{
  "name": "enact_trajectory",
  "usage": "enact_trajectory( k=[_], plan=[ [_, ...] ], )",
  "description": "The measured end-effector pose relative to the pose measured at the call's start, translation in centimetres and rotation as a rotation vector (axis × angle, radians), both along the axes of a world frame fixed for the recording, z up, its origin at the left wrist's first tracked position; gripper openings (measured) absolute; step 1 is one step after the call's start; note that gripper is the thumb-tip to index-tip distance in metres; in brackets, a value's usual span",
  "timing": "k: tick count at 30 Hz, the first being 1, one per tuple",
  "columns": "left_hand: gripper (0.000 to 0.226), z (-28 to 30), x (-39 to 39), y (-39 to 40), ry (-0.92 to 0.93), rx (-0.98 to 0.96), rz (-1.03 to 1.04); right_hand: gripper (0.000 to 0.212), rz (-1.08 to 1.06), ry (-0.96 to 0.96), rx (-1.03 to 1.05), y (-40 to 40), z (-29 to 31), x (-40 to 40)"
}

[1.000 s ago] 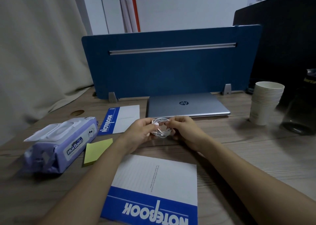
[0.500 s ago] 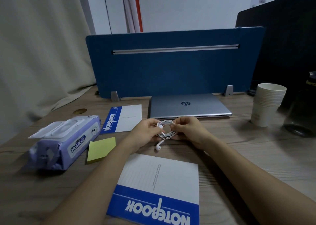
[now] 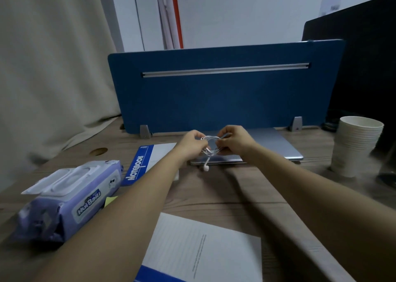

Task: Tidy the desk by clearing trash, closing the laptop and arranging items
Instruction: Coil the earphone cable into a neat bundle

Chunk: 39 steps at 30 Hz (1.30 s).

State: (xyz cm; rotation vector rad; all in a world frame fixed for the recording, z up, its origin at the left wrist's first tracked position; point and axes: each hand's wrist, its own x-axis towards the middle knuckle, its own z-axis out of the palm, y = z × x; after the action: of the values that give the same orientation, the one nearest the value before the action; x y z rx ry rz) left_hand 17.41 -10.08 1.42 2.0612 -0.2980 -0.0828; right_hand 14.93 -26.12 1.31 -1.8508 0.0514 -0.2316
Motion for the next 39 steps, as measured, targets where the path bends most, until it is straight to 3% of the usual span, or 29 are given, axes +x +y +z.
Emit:
enact_trajectory(
  k=[8,13,16,19,23,27,32,39],
  plan=[
    [0.014,-2.2,4.1,-1.2,-0.086,0.182,0.028,0.014,-0.056,0.042,-0.071,-1.3,-2.4,4.2],
    [0.014,-3.3,5.4,-1.5,-0.111,0.190,0.044,0.010,-0.113,-0.034,-0.408,-1.8,-2.9,5.4],
    [0.019,-3.9,6.0,-1.4,-0.103,0.199,0.033,0.008,-0.097,-0.032,-0.474,-2.0,-3.1,5.7],
    [0.036,-4.1,5.7,-1.1,-0.125,0.196,0.018,0.008,-0.104,-0.026,-0.459,-2.1,-3.3,5.7],
    [0.082,-3.3,3.9,-0.4,-0.148,0.186,-0.087,0.008,-0.118,-0.014,-0.428,-2.4,-3.4,5.5],
    [0.098,-3.5,2.1,0.6,-0.277,0.518,-0.204,0.010,-0.145,-0.021,-0.435,-2.5,-3.6,5.5],
    [0.065,-4.3,1.4,0.2,-0.410,0.560,-0.118,0.011,-0.152,-0.017,-0.428,-2.5,-3.6,5.4],
    [0.004,-3.2,1.2,0.6,-0.352,0.392,-0.105,0.012,-0.145,-0.009,-0.427,-2.6,-3.7,5.1]
  ],
)
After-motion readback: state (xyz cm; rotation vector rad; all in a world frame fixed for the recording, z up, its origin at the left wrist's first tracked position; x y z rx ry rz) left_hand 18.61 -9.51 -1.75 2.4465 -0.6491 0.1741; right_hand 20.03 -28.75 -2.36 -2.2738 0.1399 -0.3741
